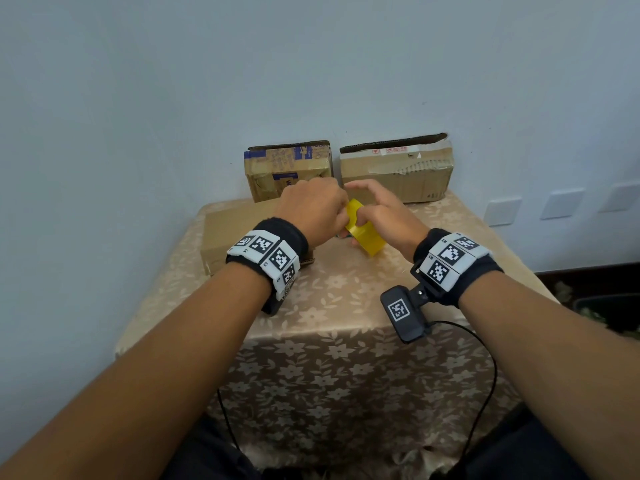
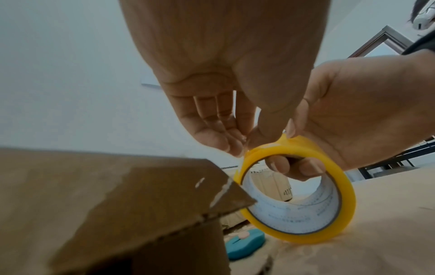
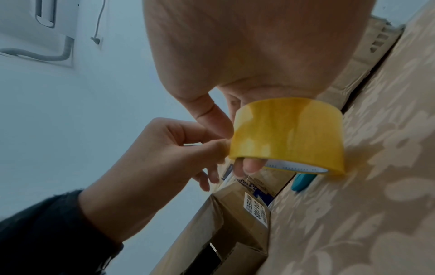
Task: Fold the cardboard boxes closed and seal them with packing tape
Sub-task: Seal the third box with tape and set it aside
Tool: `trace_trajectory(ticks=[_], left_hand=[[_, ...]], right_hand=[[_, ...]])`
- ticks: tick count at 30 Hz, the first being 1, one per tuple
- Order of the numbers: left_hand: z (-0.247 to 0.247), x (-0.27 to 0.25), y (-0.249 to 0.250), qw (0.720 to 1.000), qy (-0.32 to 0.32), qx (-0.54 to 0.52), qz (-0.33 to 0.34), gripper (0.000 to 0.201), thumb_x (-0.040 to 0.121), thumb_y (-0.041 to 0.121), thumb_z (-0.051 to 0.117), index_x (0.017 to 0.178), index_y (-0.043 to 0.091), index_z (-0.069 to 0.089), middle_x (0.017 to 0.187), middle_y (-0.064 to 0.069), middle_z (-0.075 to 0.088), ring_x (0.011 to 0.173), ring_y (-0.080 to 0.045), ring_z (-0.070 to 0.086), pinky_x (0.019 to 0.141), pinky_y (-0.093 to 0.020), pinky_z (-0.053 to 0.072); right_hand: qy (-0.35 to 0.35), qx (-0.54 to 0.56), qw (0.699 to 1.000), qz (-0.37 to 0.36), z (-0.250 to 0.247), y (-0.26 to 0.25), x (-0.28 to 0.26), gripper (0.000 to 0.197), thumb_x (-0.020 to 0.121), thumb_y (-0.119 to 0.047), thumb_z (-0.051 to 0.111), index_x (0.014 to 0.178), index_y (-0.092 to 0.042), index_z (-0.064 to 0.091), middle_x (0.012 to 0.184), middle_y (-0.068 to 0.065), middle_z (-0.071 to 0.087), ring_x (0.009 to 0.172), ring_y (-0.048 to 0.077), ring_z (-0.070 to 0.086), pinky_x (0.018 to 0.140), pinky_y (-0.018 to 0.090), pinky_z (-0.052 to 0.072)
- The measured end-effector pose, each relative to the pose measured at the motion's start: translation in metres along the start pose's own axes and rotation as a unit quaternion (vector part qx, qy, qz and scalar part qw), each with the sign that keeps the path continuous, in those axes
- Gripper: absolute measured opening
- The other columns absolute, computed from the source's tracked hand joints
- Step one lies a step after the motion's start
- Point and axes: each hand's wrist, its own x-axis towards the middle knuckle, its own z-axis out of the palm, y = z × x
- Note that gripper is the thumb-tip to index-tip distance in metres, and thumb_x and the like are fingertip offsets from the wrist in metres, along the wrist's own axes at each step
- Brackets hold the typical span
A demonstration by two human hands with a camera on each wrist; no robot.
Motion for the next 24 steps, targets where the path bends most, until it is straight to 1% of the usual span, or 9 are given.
trace_trajectory(ticks=[3, 9, 13, 17, 19, 21, 22, 23, 24], left_hand=[[-0.0018, 0.0001, 0.0019, 1.000, 0.013, 0.016, -0.003, 0.025, 0.093, 0.033, 0.052, 0.091, 0.020, 0.074, 0.091, -0.001, 0.064, 0.080, -0.029, 0.062, 0.066, -0.040, 0.055], [-0.0015, -0.0004, 0.0021, 0.999, 0.030, 0.022, 0.001, 0.023, 0.091, 0.032, 0.054, 0.090, 0.020, 0.074, 0.088, -0.002, 0.066, 0.077, -0.028, 0.062, 0.063, -0.036, 0.052], [-0.0017, -0.0005, 0.0008, 0.999, 0.038, 0.004, 0.003, 0.020, 0.091, 0.030, 0.056, 0.090, 0.020, 0.073, 0.088, -0.001, 0.066, 0.078, -0.027, 0.063, 0.063, -0.035, 0.050], [-0.0001, 0.0001, -0.0052, 0.998, 0.032, -0.048, -0.010, 0.011, 0.089, 0.031, 0.059, 0.089, 0.026, 0.069, 0.085, 0.006, 0.064, 0.080, -0.022, 0.062, 0.066, -0.035, 0.051], [0.0015, -0.0002, -0.0069, 0.997, 0.033, -0.069, -0.015, 0.010, 0.088, 0.034, 0.061, 0.087, 0.028, 0.069, 0.083, 0.009, 0.064, 0.081, -0.020, 0.063, 0.067, -0.034, 0.051], [0.0022, -0.0008, -0.0069, 0.993, 0.041, -0.106, -0.024, 0.012, 0.089, 0.035, 0.062, 0.091, 0.028, 0.072, 0.084, 0.011, 0.066, 0.082, -0.017, 0.064, 0.070, -0.036, 0.054], [0.0027, -0.0008, -0.0071, 0.991, 0.047, -0.125, -0.026, 0.014, 0.089, 0.035, 0.062, 0.095, 0.028, 0.073, 0.086, 0.012, 0.067, 0.083, -0.016, 0.064, 0.072, -0.038, 0.055], [0.0022, -0.0012, -0.0069, 0.988, 0.054, -0.141, -0.028, 0.016, 0.089, 0.035, 0.062, 0.098, 0.028, 0.073, 0.087, 0.012, 0.068, 0.083, -0.015, 0.064, 0.073, -0.039, 0.055], [0.0013, -0.0014, -0.0064, 0.985, 0.062, -0.155, -0.032, 0.017, 0.090, 0.035, 0.061, 0.100, 0.029, 0.073, 0.087, 0.012, 0.068, 0.083, -0.014, 0.063, 0.074, -0.040, 0.055]], right_hand=[[0.003, 0.002, 1.000, 0.003, -0.0005, 0.0002, -0.0005, 0.063, 0.087, 0.012, 0.046, 0.142, -0.019, 0.048, 0.091, 0.014, 0.070, 0.075, 0.027, 0.074, 0.065, 0.040, 0.060], [0.001, -0.002, 1.000, 0.000, -0.0005, -0.0016, -0.0024, 0.063, 0.088, 0.012, 0.045, 0.143, -0.019, 0.048, 0.093, 0.013, 0.069, 0.071, 0.023, 0.074, 0.063, 0.038, 0.061], [0.002, -0.009, 1.000, -0.003, -0.0010, -0.0017, -0.0029, 0.061, 0.088, 0.012, 0.045, 0.141, -0.018, 0.050, 0.095, 0.012, 0.068, 0.067, 0.018, 0.074, 0.061, 0.036, 0.061], [0.002, -0.017, 1.000, -0.009, -0.0017, 0.0020, 0.0001, 0.059, 0.087, 0.010, 0.046, 0.138, -0.018, 0.053, 0.097, 0.017, 0.070, 0.072, 0.023, 0.075, 0.060, 0.037, 0.059], [0.006, -0.008, 1.000, -0.013, -0.0022, 0.0038, 0.0015, 0.054, 0.091, 0.007, 0.049, 0.138, -0.017, 0.053, 0.095, 0.019, 0.071, 0.072, 0.025, 0.075, 0.061, 0.037, 0.058], [0.020, 0.003, 1.000, -0.020, -0.0031, 0.0040, 0.0022, 0.050, 0.094, 0.006, 0.051, 0.139, -0.016, 0.052, 0.091, 0.018, 0.072, 0.068, 0.020, 0.074, 0.060, 0.034, 0.057], [0.029, 0.002, 0.999, -0.026, -0.0036, 0.0037, 0.0023, 0.051, 0.095, 0.007, 0.052, 0.140, -0.017, 0.051, 0.094, 0.016, 0.072, 0.068, 0.016, 0.074, 0.061, 0.031, 0.057], [0.040, -0.006, 0.999, -0.034, -0.0045, 0.0039, 0.0032, 0.053, 0.094, 0.007, 0.054, 0.141, -0.018, 0.051, 0.100, 0.012, 0.071, 0.073, 0.011, 0.074, 0.065, 0.026, 0.056], [0.049, -0.013, 0.998, -0.042, -0.0054, 0.0044, 0.0043, 0.054, 0.094, 0.006, 0.056, 0.141, -0.020, 0.051, 0.107, 0.010, 0.070, 0.082, 0.009, 0.073, 0.072, 0.024, 0.054]])
